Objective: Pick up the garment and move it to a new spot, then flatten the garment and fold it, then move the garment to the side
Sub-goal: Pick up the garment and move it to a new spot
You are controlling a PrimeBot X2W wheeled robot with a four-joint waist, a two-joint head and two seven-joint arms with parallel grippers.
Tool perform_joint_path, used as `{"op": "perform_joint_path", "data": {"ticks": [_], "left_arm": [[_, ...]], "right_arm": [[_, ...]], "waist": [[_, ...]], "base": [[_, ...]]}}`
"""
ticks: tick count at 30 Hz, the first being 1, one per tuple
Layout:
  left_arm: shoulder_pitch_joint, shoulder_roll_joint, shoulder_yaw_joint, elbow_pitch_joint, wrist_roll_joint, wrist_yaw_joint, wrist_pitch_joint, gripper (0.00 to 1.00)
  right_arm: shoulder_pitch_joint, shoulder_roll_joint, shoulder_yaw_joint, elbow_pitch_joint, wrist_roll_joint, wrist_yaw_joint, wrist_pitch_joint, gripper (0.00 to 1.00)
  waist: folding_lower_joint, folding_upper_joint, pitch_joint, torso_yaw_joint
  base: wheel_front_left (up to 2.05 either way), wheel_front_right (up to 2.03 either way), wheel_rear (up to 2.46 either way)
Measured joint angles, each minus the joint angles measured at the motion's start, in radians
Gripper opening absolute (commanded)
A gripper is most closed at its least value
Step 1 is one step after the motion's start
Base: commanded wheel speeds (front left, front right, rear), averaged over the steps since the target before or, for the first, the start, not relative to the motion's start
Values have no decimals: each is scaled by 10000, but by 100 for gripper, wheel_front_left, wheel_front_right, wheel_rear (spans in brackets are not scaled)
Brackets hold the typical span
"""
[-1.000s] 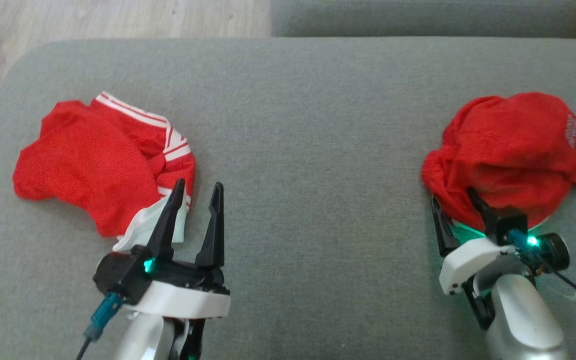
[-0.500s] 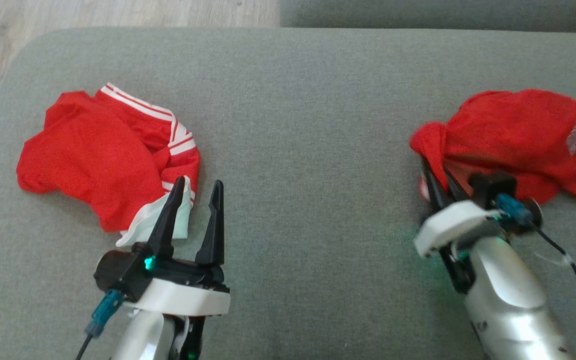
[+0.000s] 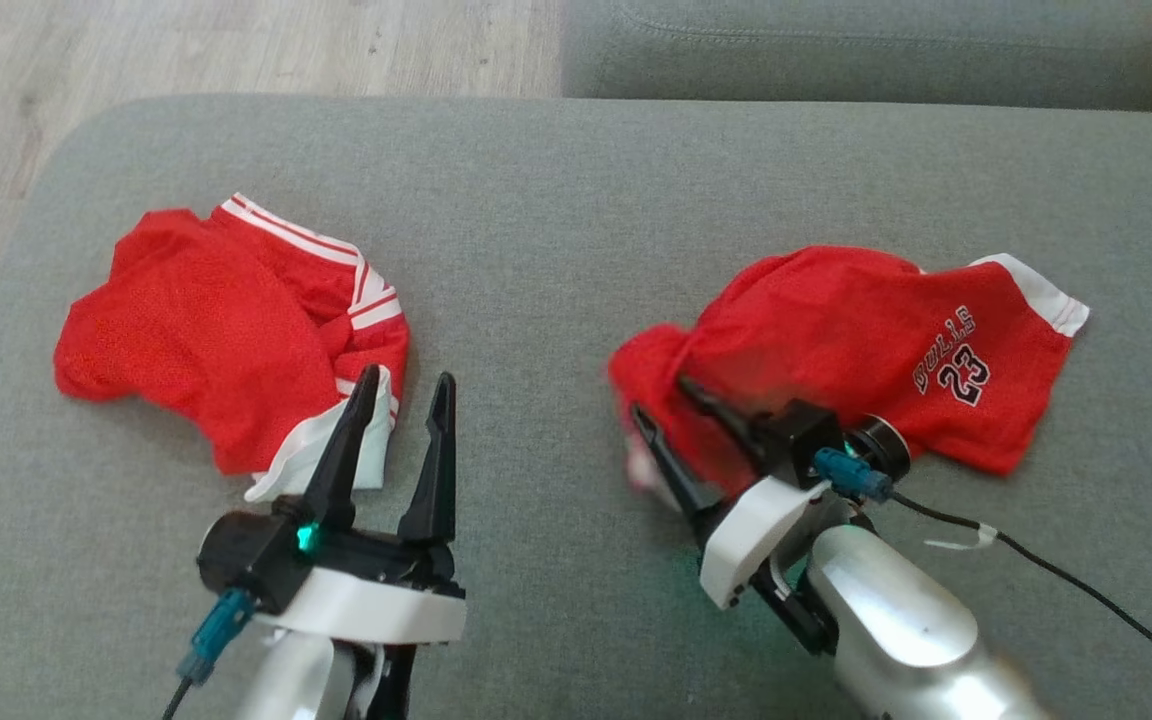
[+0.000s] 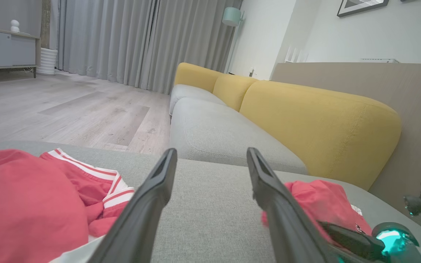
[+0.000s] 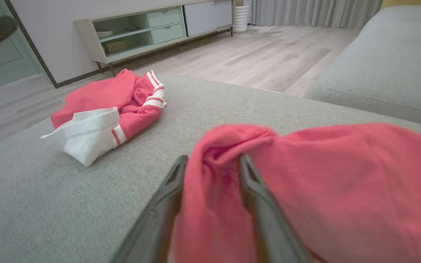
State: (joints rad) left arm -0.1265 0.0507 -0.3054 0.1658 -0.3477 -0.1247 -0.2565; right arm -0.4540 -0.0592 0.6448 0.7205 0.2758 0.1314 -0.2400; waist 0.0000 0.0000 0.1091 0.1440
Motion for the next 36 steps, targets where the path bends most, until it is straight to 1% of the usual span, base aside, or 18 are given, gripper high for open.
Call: {"op": "perform_joint_path", "data": {"ticks": [3,7,9,12,17,20,22,24,28,31,33,34,35,36], "left_arm": [[176,0,65,0,-52,0,0,100],[285,0,165,-17,-67,0,0,100],[304,0,219,-46,-79,2,0,100],[314,0,299,-111,-77,4,0,100],[354,0,345,-221,-77,10,-2,100],[451,0,351,-244,-77,12,0,100],[533,0,355,-245,-77,12,0,100],[557,0,351,-244,-79,12,0,100],[552,0,301,-270,-79,12,0,100],[545,0,286,-280,-79,12,0,100],[514,0,270,-282,-77,12,0,100],[495,0,267,-280,-77,12,0,100],[459,0,240,-276,-75,12,0,100],[436,0,219,-272,-75,12,0,100]], "right_arm": [[-80,0,-102,71,46,0,-6,100],[-52,0,-663,-48,-13,0,-77,100],[58,-8,-1348,-464,-230,0,-79,100],[549,-31,-2592,-1586,-602,0,-81,100],[2219,-50,-4951,-3106,-1220,0,-98,100],[3268,-25,-5873,-3471,-1549,0,-107,100],[3843,29,-6318,-3490,-1655,0,-107,100],[4229,59,-6577,-3490,-1526,0,-105,100],[4289,119,-6792,-3444,-1043,0,-107,100],[3972,125,-6984,-3014,-892,0,-107,100],[3578,128,-7102,-2587,-1204,0,-98,100],[3314,130,-7191,-2318,-1256,0,-42,100],[2685,128,-7453,-1705,-1193,0,182,100],[2376,125,-7572,-1383,-1145,0,305,100]], "waist": [[0,0,-84,-71],[0,0,-187,-205],[0,0,-278,-327],[0,0,-430,-540],[-1,0,-684,-861],[-1,0,-787,-1015],[-1,0,-834,-1094],[-1,0,-856,-1152],[0,0,-789,-1203],[0,0,-653,-1180],[0,0,-511,-1132],[1,0,-436,-1098],[1,0,-280,-1012],[1,0,-208,-958]], "base": [[0,0,0],[0,0,0],[0,0,0],[0,0,0],[0,0,0],[0,0,0],[0,0,0],[0,0,0],[0,0,0],[0,0,0],[0,0,0],[0,0,0],[0,0,0],[0,0,0]]}}
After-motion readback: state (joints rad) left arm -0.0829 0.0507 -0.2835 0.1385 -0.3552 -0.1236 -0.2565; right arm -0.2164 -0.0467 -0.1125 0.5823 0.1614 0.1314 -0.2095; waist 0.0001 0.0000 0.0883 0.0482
